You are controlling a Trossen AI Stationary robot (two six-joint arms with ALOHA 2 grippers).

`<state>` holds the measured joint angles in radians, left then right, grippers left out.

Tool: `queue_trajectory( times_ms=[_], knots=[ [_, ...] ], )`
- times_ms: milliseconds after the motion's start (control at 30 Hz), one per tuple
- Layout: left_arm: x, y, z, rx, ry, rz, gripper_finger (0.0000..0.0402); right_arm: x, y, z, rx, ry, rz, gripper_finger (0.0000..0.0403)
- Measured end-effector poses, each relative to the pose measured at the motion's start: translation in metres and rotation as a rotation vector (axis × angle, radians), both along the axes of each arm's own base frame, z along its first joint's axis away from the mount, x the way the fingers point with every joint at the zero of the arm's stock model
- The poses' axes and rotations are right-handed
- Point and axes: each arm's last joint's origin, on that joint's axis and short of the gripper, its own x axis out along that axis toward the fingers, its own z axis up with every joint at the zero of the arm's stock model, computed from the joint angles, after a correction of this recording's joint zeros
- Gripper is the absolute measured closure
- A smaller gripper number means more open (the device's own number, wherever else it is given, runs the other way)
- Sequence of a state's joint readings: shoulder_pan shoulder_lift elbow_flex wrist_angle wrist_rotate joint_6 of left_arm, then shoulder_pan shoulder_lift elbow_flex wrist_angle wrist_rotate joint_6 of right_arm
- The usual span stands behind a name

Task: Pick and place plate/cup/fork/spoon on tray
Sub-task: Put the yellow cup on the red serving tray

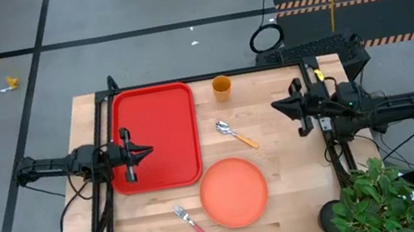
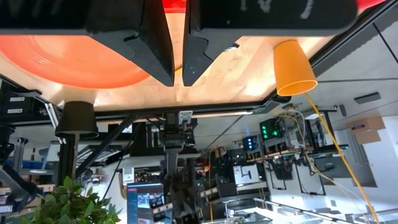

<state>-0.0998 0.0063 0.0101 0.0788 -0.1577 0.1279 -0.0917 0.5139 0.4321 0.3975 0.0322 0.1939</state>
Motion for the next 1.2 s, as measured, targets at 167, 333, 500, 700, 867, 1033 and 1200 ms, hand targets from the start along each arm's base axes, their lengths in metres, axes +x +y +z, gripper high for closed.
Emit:
queue_trajectory(
  times_ms=[167, 333, 500, 700, 867, 1033, 1200],
  knots=[
    [0.000, 0.000, 0.000, -0.002, 0.000, 0.001, 0.0364, 0.022, -0.002, 0.031, -0.069, 0.047, -0.016, 0.0403],
    [0.000, 0.001, 0.000, -0.044, -0.003, 0.041, 0.0364, 0.049, -0.005, 0.049, -0.096, 0.184, -0.018, 0.0403],
    [0.000, 0.002, 0.000, -0.090, -0.006, 0.046, 0.0364, 0.073, -0.008, 0.053, -0.126, 0.336, -0.068, 0.0403],
    [0.000, 0.002, 0.000, -0.170, -0.014, 0.040, 0.0364, 0.093, -0.016, 0.045, -0.128, 0.490, -0.163, 0.0403],
    [-0.002, 0.002, 0.016, -0.190, -0.045, 0.035, 0.0364, 0.106, -0.022, 0.037, -0.072, 0.554, -0.180, 0.0403],
    [-0.004, 0.002, 0.051, -0.151, -0.020, 0.041, 0.0364, 0.115, -0.031, 0.021, -0.009, 0.643, -0.205, 0.0403],
    [0.001, 0.002, 0.092, -0.121, 0.057, 0.057, 0.0364, 0.122, -0.037, 0.007, 0.055, 0.706, -0.194, 0.0403]
  ],
)
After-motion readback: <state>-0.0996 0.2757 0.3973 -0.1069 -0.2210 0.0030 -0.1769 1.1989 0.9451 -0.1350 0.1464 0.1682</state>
